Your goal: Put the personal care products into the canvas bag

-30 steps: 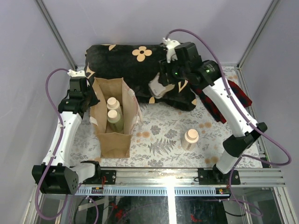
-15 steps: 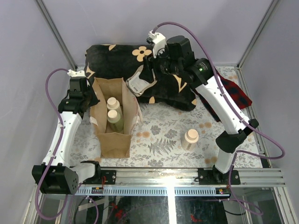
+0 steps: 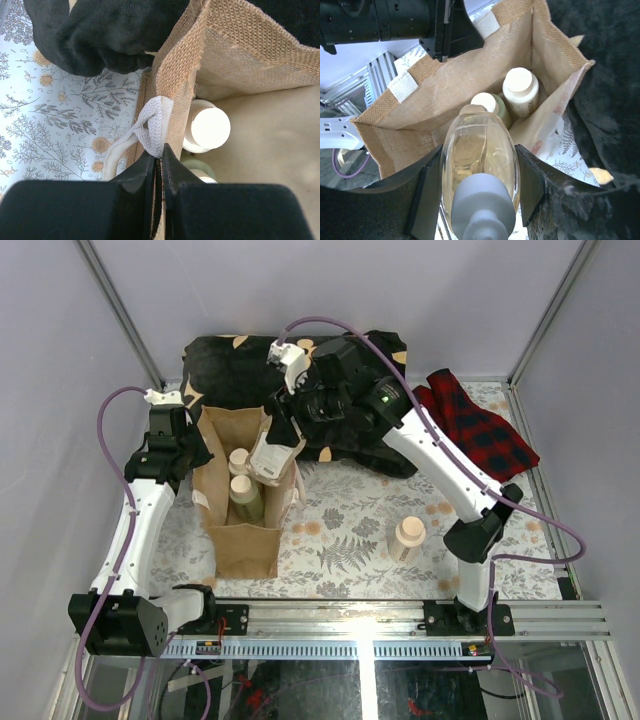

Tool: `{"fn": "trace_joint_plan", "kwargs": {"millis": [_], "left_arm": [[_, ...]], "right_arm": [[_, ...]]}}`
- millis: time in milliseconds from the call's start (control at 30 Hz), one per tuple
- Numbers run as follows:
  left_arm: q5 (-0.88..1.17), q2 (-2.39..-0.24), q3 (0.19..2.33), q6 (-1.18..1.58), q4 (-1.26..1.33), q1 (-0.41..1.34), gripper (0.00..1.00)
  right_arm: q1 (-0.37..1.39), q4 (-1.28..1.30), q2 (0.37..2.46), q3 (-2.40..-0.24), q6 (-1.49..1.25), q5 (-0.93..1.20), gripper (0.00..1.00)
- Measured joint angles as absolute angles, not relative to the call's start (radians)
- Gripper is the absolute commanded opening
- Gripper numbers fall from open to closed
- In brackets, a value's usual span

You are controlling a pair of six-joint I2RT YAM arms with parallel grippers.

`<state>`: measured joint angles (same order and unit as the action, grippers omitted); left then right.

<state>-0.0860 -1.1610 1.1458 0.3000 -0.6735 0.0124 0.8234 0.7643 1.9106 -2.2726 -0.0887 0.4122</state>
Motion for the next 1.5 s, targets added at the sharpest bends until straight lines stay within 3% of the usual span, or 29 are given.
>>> {"fn": "trace_joint_plan", "kwargs": {"millis": [667,1333,1500], "left_arm": [[-0.085,-1.146,1.146,0.3,-0.674,0.012,0.0],[-0.085,-1.134,1.146,0.3,-0.677,0.012,0.0],[-0.089,-1.134,1.145,0.296,-0.695,0.011,0.0]], "right_arm": [[0.978,0.709,1.997,-2.137,-0.074,0.492,0.01],[1.036,0.693,2.257,-2.237,-0.002,0.371,0.01],[1.063,0.7,2.261,-2.243,0.005,0.285,0.14]]}}
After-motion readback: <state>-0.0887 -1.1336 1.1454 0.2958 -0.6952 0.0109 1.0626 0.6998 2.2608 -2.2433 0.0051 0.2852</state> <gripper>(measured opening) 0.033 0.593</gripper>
